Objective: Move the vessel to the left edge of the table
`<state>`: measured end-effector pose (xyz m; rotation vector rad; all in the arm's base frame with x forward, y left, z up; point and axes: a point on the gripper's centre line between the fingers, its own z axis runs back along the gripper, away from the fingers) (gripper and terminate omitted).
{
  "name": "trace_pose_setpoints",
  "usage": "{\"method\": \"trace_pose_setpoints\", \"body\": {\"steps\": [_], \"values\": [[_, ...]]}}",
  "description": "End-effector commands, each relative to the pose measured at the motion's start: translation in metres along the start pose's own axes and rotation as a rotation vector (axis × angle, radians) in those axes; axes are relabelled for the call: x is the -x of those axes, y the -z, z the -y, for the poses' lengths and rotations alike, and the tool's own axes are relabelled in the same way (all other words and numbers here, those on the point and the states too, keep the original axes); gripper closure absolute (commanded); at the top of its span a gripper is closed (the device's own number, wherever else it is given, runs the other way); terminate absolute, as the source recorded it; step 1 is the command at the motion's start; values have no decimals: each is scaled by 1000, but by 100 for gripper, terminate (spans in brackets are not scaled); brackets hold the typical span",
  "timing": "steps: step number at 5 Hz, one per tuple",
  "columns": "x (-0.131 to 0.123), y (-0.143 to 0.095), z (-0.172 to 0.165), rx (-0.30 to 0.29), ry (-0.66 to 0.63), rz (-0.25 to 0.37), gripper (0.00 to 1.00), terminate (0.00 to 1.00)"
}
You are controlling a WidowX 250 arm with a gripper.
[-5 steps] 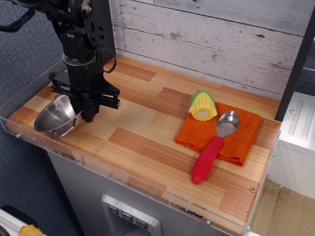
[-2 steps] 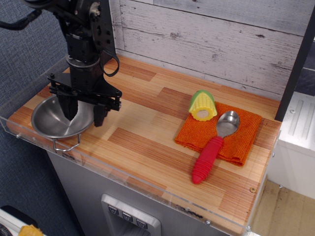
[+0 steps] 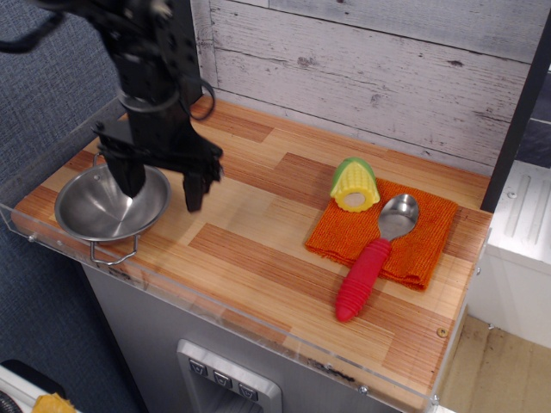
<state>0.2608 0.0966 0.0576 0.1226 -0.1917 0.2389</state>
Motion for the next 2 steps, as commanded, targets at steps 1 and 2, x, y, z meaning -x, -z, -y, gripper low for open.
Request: {"method": "trace_pose_setpoints", "body": {"steps": [1, 2], "values": [[-30, -96, -2, 80, -17, 358, 0, 0], [-37, -97, 11, 115, 60, 355, 0, 100]]}}
